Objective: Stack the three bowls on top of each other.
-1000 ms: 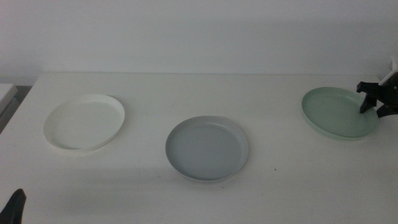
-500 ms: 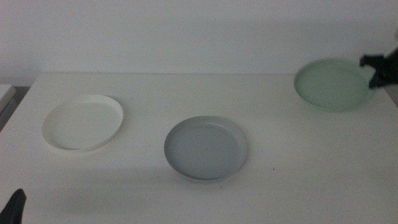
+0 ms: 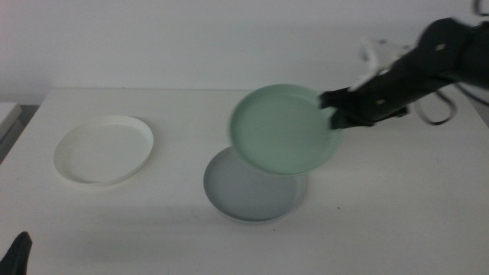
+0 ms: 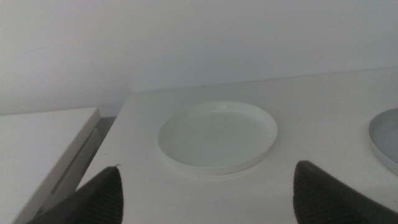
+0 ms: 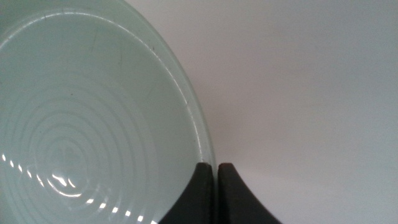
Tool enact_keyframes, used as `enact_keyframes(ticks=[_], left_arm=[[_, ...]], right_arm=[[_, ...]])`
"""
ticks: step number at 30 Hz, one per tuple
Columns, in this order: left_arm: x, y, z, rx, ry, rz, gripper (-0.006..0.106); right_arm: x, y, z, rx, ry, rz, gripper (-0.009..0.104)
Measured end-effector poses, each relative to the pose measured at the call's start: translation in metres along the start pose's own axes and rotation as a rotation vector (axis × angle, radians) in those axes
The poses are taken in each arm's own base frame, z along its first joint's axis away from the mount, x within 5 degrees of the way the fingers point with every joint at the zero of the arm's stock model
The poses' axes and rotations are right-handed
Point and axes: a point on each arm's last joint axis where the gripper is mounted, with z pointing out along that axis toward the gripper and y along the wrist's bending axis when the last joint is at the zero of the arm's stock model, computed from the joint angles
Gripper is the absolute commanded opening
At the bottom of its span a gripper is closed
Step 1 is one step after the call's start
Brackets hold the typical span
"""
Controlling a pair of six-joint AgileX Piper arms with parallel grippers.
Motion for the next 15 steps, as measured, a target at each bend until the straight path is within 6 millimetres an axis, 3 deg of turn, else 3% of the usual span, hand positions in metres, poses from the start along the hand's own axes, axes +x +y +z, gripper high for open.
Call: enact_keyframes(ticks=[6,10,15], left_arm=[[0.000,0.000,0.000,0.000,0.000,0.000,0.094],[0.000,0.000,0.000,0.000,0.000,0.000,0.094],[0.000,0.000,0.000,0.000,0.000,0.000,0.094]], right_arm=[[0.015,0.029,0.038,-0.026,0.059,-0.033,-0.002],[0.023,0.031,0.060,-0.020,0.099,-0.031,-0.002],[0.025,0.029,0.070,-0.013,0.103,-0.028,0.000]])
